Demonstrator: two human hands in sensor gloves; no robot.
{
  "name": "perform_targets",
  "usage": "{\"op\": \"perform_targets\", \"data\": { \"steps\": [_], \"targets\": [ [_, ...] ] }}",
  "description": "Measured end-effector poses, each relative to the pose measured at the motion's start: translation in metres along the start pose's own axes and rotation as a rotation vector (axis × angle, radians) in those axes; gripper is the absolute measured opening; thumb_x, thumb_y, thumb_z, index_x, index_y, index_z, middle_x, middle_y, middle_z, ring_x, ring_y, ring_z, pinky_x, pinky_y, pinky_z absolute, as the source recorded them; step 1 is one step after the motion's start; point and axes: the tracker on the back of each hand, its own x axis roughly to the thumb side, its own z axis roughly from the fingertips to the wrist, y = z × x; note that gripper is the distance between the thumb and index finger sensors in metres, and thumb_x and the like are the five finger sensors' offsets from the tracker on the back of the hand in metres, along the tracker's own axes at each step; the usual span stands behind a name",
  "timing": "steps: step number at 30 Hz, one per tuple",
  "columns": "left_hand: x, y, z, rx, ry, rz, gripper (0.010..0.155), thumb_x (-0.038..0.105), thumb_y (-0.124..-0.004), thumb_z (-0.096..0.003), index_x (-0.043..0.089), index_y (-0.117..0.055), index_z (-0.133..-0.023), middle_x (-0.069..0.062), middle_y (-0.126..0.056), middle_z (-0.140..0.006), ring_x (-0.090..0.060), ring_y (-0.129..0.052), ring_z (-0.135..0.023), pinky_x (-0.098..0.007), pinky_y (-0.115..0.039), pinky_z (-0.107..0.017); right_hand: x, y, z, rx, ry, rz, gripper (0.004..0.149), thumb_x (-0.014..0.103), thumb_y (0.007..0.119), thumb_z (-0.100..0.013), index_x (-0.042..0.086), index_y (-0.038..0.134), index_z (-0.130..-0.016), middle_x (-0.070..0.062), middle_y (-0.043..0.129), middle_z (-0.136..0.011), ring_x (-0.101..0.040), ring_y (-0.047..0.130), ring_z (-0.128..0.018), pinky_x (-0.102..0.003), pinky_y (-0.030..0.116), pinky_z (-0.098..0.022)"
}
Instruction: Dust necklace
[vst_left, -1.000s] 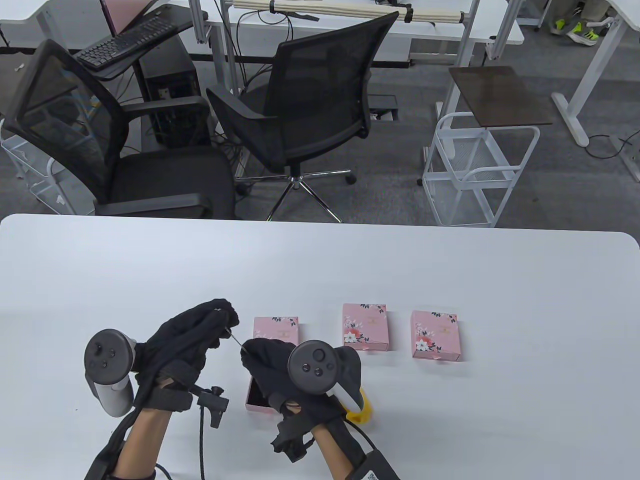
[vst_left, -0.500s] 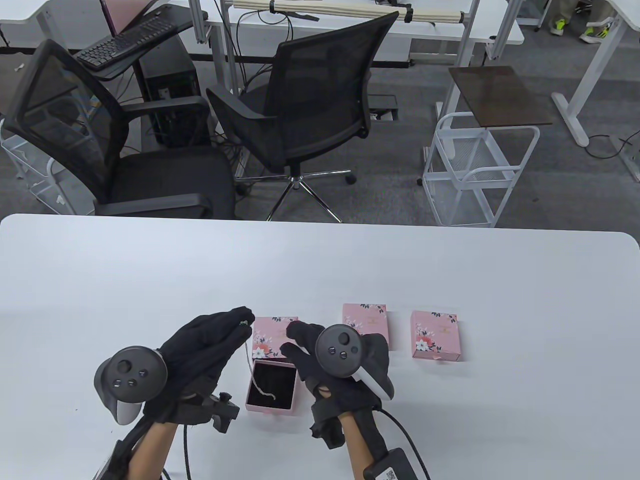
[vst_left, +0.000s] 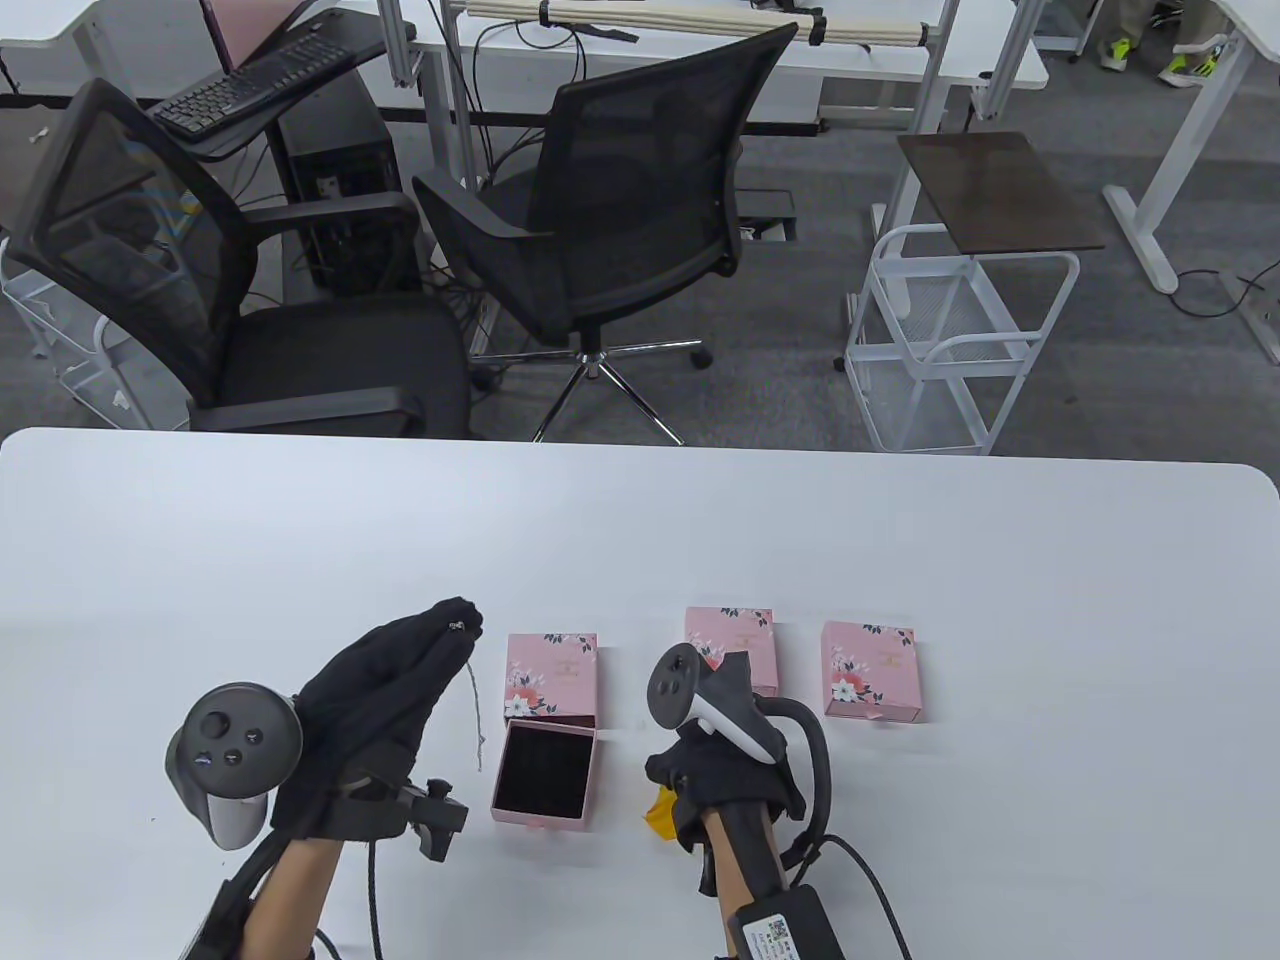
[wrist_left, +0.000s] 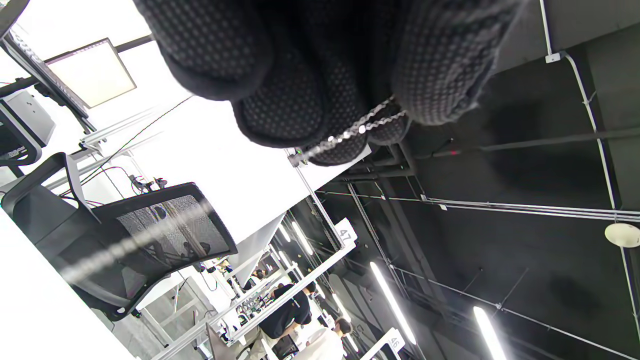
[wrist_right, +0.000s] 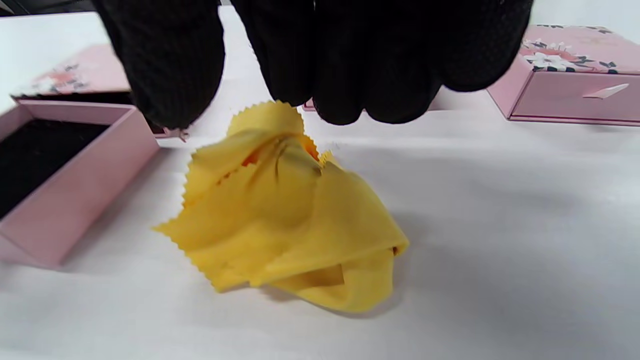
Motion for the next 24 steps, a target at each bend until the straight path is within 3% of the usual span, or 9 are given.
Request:
{"op": "perform_targets", "data": {
  "steps": [6, 10, 16, 20, 24],
  "targets": [
    [0.000, 0.003, 0.000, 0.010, 0.007, 0.009, 0.038, 0.046, -0.088, -0.0559, 0.029, -0.093, -0.089, -0.001, -0.104, -0.084, -0.021, -0.099, -0.068, -0.038, -0.087, -0.048, 0.006, 0.015, -0.007, 0.052, 0.045, 0.097, 0.072, 0.040, 0.091, -0.055, 0.002, 0.067, -0.111, -0.032, 0.071, -0.108, -0.059, 0.075, -0.086, -0.066, 0.064, -0.064],
    [0.000, 0.003, 0.000, 0.012, 0.010, 0.012, 0.038, 0.046, -0.088, -0.0558, 0.029, -0.093, -0.089, -0.001, -0.104, -0.084, -0.021, -0.098, -0.069, -0.038, -0.087, -0.048, 0.013, 0.028, -0.014, 0.079, 0.050, 0.160, 0.068, 0.034, 0.091, -0.057, 0.004, 0.064, -0.111, -0.030, 0.070, -0.107, -0.056, 0.076, -0.086, -0.064, 0.065, -0.065],
    [0.000, 0.004, 0.000, 0.013, 0.010, 0.012, 0.038, 0.046, -0.088, -0.0559, 0.029, -0.093, -0.089, -0.001, -0.103, -0.084, -0.021, -0.098, -0.069, -0.038, -0.086, -0.048, 0.020, 0.036, -0.019, -0.071, 0.025, 0.299, 0.045, 0.031, 0.087, -0.060, 0.015, 0.073, -0.100, -0.018, 0.084, -0.095, -0.042, 0.088, -0.075, -0.054, 0.073, -0.060],
    [-0.001, 0.003, 0.000, 0.007, 0.010, 0.015, 0.038, 0.046, -0.088, -0.0559, 0.028, -0.093, -0.089, -0.001, -0.103, -0.084, -0.022, -0.098, -0.069, -0.039, -0.086, -0.049, 0.014, 0.027, -0.016, -0.123, -0.058, 0.110, 0.044, 0.033, 0.086, -0.059, 0.016, 0.075, -0.099, -0.017, 0.087, -0.090, -0.039, 0.091, -0.071, -0.052, 0.075, -0.058],
    [-0.001, 0.003, -0.001, -0.003, 0.011, 0.028, 0.038, 0.046, -0.087, -0.0562, 0.029, -0.092, -0.089, -0.001, -0.102, -0.087, -0.024, -0.096, -0.073, -0.041, -0.085, -0.052, 0.010, 0.000, 0.001, -0.286, -0.202, -0.225, 0.047, 0.033, 0.085, -0.059, 0.014, 0.074, -0.100, -0.019, 0.087, -0.090, -0.040, 0.091, -0.070, -0.052, 0.076, -0.056]
  ]
}}
